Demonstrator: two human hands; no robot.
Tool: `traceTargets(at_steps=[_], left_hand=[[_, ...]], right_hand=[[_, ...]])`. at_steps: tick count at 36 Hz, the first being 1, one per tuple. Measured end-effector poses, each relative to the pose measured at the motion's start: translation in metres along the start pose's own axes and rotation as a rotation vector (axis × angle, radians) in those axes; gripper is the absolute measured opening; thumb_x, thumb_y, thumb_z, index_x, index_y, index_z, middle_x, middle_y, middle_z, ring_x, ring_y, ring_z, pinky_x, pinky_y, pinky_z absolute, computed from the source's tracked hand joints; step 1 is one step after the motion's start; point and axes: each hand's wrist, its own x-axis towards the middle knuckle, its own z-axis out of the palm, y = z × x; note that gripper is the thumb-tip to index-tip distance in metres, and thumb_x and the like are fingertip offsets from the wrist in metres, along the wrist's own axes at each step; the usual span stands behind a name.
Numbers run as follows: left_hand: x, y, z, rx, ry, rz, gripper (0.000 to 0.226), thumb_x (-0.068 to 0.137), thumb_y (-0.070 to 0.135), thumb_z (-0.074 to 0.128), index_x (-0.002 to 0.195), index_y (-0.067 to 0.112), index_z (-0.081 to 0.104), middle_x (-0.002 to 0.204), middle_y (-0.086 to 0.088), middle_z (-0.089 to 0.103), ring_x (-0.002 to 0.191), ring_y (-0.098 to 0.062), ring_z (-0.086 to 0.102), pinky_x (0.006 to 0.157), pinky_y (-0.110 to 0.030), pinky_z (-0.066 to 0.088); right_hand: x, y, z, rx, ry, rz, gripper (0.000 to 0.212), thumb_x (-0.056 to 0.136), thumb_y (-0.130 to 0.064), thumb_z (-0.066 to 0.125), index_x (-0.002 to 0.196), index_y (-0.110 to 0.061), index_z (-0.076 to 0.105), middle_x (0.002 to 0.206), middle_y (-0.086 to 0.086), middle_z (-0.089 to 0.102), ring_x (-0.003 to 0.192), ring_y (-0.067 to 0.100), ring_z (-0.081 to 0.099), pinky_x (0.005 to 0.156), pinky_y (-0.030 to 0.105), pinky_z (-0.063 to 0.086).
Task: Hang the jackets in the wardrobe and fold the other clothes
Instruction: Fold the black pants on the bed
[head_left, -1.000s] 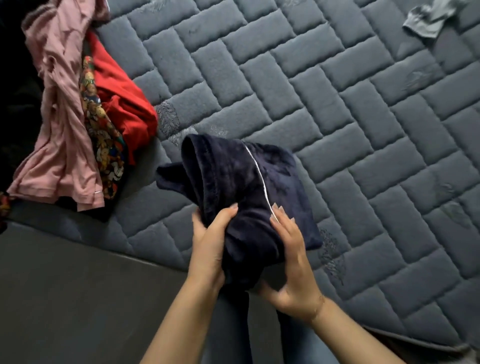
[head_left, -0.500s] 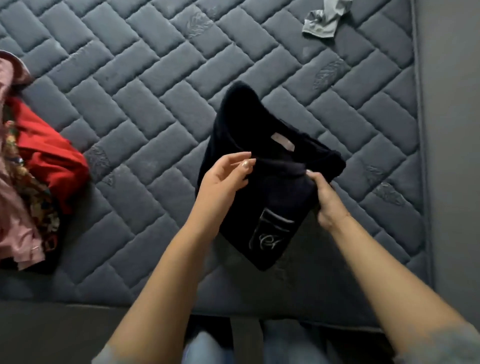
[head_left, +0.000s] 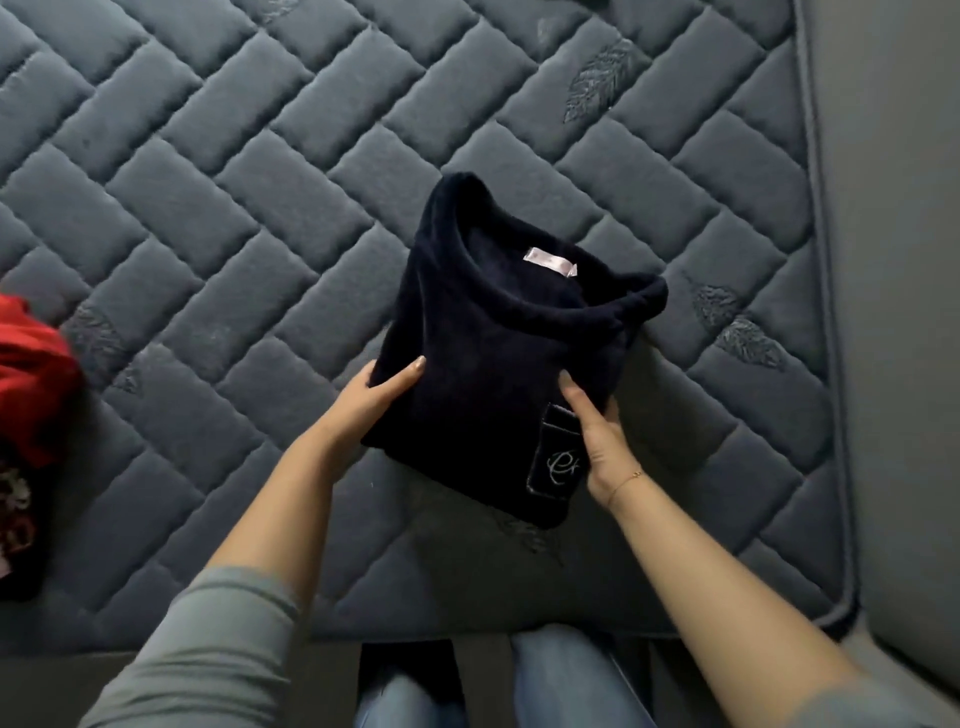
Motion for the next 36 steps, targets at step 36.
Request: traceTargets(at_steps=[36], left_hand=[[-0.312, -0.066, -0.032, -0.762, 0.065, 0.06, 0.049, 0.082, 0.029, 0.075, 0.126, 0.01, 0.063, 0.127, -0.017, 0.063, 0.119, -0.03, 0.059, 0.091, -0.035, 0.053]], right_hand=[[-0.238, -0.029, 0.043, -0.427, -0.62, -0.147, 0.068, 0.062, -0.054, 0.08, 0.121, -0.025, 0.065, 0.109, 0.007, 0.072, 0.099, 0.021, 0.07, 0.066, 0.023, 0.056]])
